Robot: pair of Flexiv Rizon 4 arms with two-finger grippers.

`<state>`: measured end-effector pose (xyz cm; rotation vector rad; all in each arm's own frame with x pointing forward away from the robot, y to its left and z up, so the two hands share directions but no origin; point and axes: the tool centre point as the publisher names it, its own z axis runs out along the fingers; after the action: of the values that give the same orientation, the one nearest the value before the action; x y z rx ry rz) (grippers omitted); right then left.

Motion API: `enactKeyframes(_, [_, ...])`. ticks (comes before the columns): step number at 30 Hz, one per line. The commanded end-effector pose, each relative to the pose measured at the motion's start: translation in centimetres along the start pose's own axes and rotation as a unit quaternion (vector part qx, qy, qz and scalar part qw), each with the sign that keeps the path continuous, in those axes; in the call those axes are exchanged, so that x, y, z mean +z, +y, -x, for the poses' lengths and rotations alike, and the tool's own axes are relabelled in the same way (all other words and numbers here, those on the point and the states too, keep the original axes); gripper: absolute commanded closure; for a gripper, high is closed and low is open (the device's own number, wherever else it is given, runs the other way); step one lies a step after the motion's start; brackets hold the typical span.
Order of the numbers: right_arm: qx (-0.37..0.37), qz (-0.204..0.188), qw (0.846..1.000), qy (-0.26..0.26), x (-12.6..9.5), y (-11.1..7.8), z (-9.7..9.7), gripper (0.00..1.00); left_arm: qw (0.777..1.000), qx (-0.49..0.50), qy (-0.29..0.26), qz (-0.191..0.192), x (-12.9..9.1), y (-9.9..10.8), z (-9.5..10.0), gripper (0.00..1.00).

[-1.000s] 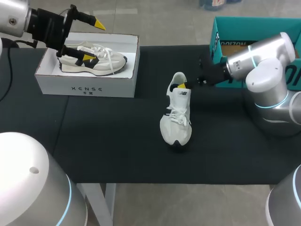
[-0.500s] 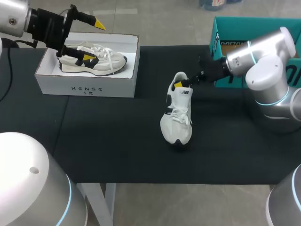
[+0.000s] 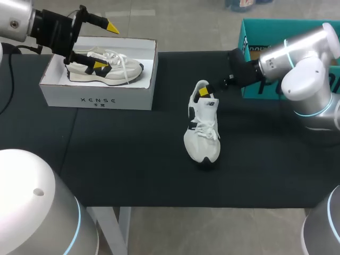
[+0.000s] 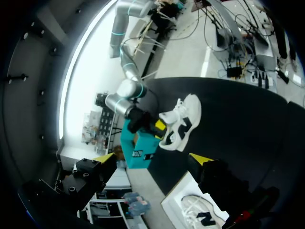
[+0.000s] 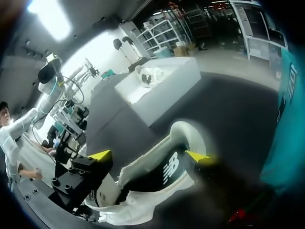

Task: Take the shoe out of the shoebox, open the shoe tongue, remove and reinsert the insole, then place the shoe into the shoebox

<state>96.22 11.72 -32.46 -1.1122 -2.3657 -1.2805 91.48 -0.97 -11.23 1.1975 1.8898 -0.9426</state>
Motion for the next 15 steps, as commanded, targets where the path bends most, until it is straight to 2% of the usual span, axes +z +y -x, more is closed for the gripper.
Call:
enactKeyframes(1, [0.032, -0.027, 0.998, -0.035, -0.8, 0.5, -1.0, 0.2, 1.0, 0.0, 0.001, 0.001, 0.0, -0.1, 0.0, 0.0])
enactKeyframes(3, [0.038, -0.036, 0.998, -0.044, -1.2, 0.6, -1.1, 0.36, 1.0, 0.0, 0.001, 0.001, 0.0, -0.1, 0.0, 0.0])
enactKeyframes(4, [0.039, -0.044, 0.997, -0.053, -1.3, 0.7, -1.1, 0.56, 1.0, 0.0, 0.001, 0.001, 0.0, -0.1, 0.0, 0.0])
enactKeyframes(5, [0.041, -0.047, 0.997, -0.055, -1.4, 0.7, -1.0, 0.7, 1.0, 0.0, 0.001, 0.001, 0.0, -0.1, 0.0, 0.0])
enactKeyframes(6, [0.047, -0.044, 0.996, -0.055, -1.5, 0.8, -1.0, 0.75, 1.0, 0.0, 0.001, 0.001, 0.0, -0.1, 0.0, 0.0])
enactKeyframes(7, [0.048, -0.044, 0.996, -0.055, -1.6, 0.8, -1.1, 0.91, 1.0, 0.0, 0.001, 0.001, 0.0, -0.1, 0.0, 0.0])
enactKeyframes(8, [0.052, -0.047, 0.996, -0.057, -1.7, 0.8, -1.1, 1.0, 1.0, 0.0, 0.001, 0.001, 0.0, -0.1, 0.0, 0.0])
enactKeyframes(11, [0.062, -0.055, 0.995, -0.059, -1.8, 1.0, -1.6, 1.0, 1.0, 0.0, 0.001, 0.001, 0.0, -0.1, 0.0, 0.0])
enactKeyframes(13, [0.069, -0.079, 0.992, -0.073, -2.2, 1.2, -1.9, 1.0, 1.0, 0.0, 0.001, 0.001, 0.0, -0.1, 0.0, 0.0])
enactKeyframes(15, [0.069, -0.079, 0.992, -0.073, -2.2, 1.2, -1.9, 1.0, 1.0, 0.0, 0.001, 0.001, 0.0, -0.1, 0.0, 0.0])
